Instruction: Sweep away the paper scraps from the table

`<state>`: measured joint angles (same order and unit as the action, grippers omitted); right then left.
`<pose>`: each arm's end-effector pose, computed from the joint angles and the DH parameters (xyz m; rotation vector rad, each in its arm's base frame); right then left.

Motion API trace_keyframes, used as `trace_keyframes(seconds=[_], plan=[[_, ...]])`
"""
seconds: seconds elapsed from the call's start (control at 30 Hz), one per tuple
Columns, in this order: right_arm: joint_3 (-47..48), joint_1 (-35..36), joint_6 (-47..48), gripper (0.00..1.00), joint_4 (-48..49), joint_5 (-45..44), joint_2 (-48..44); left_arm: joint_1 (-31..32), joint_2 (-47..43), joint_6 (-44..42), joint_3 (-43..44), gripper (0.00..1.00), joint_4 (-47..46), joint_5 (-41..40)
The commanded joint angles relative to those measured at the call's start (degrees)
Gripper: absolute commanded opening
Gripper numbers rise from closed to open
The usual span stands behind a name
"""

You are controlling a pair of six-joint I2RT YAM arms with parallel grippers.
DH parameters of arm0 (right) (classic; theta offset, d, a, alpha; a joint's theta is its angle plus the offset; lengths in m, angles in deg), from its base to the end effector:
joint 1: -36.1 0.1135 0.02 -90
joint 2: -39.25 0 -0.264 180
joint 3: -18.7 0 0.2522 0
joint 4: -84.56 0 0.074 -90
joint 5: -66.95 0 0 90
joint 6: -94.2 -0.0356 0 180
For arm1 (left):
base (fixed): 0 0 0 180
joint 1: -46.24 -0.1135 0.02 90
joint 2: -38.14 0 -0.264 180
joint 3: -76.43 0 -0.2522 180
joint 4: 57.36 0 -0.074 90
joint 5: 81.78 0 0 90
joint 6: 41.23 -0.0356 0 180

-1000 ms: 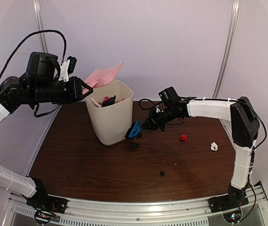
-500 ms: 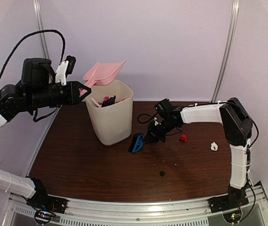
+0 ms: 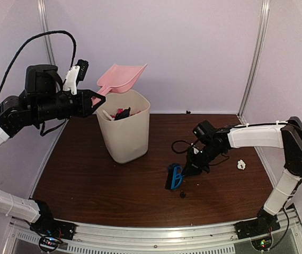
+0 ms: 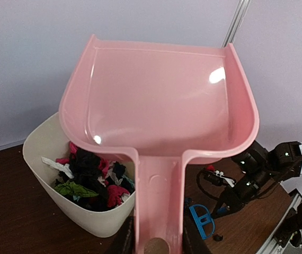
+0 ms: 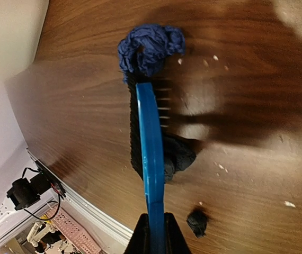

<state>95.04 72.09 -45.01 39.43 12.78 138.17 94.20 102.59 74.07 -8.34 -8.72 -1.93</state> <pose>0.2570 0.2124 0.1823 -0.1457 -2.8127 -1.0437 0.1564 -0.1641 0.4473 0.2575 1.9228 -0.7034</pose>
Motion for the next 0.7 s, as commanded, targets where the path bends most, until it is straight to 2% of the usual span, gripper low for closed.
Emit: trace_keyframes(seconds=[0.0,0.17,0.33,0.67], plan=[[-2.38,-1.61,4.38,0.0,-10.17,-5.12,-5.91,0.29,-0.2,-2.92,-0.88,0.0,-5.07,1.68],[0.99,-2.85,7.99,0.0,-17.21,-6.8,-11.58,0.35,-0.41,-4.86,-0.58,0.0,-5.06,3.03],[5.56,-2.85,9.31,0.0,-16.29,-3.9,-14.93,2.2,-0.59,-8.4,0.17,0.0,-5.32,5.02],[12.36,-2.61,8.54,0.0,-9.02,1.23,-8.21,10.51,0.48,-12.93,-0.65,0.0,-5.14,5.25]])
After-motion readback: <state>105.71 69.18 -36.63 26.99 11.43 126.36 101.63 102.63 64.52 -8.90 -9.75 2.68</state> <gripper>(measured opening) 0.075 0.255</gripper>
